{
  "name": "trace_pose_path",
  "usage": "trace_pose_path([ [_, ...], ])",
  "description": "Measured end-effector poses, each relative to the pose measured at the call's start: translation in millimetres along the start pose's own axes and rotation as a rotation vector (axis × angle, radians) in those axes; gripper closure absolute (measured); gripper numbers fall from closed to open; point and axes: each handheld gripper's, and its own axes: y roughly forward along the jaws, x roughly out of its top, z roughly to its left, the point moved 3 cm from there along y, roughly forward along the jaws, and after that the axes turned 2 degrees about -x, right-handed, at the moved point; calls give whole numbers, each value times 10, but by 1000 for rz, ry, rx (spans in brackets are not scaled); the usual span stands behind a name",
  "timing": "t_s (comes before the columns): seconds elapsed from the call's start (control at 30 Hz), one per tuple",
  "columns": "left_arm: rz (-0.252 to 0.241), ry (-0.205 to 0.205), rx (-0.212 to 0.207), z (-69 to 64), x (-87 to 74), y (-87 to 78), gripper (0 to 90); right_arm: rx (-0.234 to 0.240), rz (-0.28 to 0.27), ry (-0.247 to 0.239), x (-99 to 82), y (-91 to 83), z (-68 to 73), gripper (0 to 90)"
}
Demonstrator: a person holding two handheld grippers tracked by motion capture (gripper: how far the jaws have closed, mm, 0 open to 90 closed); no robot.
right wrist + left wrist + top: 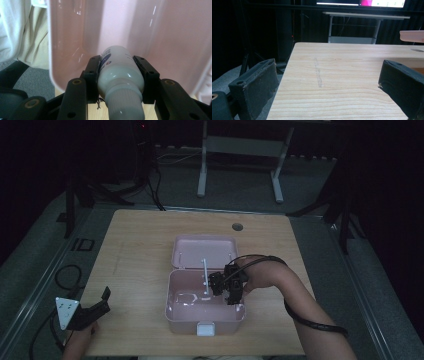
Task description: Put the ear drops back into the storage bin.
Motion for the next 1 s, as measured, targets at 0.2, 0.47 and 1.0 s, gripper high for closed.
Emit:
trace_pose_path([
  [0.2, -1, -1, 0, -1, 0, 1, 24, 26, -5, -18, 36, 225, -16, 592],
  [0.47, 0, 2, -2, -2, -1, -1, 24, 49, 13, -23, 68, 478, -24, 592],
  [1.0, -1, 2, -4, -1, -1, 0, 24, 59, 70, -58, 98, 864, -15, 592],
])
